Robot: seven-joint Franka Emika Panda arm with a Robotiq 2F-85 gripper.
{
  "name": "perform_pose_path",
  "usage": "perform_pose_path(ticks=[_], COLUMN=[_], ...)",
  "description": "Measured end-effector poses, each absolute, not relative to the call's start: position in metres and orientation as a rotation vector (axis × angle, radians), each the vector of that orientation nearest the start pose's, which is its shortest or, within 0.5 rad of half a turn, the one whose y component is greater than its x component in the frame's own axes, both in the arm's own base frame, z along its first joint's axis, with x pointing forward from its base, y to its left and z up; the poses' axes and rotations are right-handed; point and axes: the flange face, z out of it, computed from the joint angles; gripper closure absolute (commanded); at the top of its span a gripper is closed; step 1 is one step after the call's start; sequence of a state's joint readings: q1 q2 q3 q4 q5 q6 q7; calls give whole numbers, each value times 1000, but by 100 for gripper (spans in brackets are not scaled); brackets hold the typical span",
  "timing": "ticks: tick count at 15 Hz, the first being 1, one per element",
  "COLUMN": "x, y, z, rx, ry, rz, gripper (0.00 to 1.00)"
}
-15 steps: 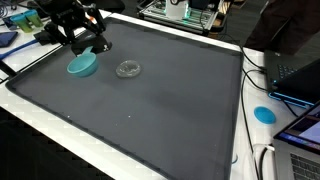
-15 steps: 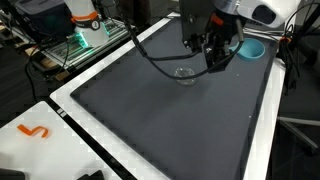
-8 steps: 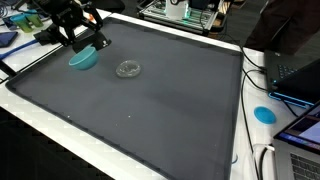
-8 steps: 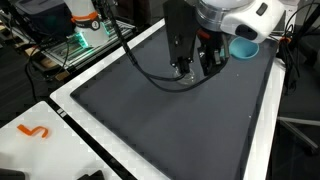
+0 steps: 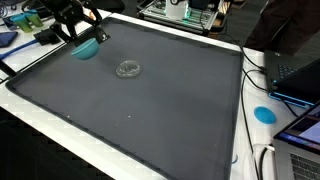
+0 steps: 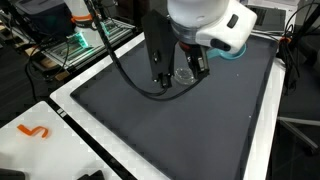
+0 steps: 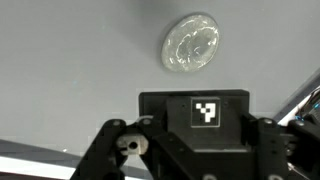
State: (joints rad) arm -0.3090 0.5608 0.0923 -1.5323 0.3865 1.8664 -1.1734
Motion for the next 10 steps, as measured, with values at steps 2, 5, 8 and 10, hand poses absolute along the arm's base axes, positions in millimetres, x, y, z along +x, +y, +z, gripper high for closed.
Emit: perform_pose_path(ticks=[2, 5, 8, 10], x=[659, 649, 639, 633], y=[-132, -140, -144, -147], z=[320, 319, 318, 316], rx=[-2454, -2424, -2387, -2364], ry=[-1067, -1113, -1145, -1159], rz=[-150, -200, -243, -275], gripper=[69, 69, 69, 69])
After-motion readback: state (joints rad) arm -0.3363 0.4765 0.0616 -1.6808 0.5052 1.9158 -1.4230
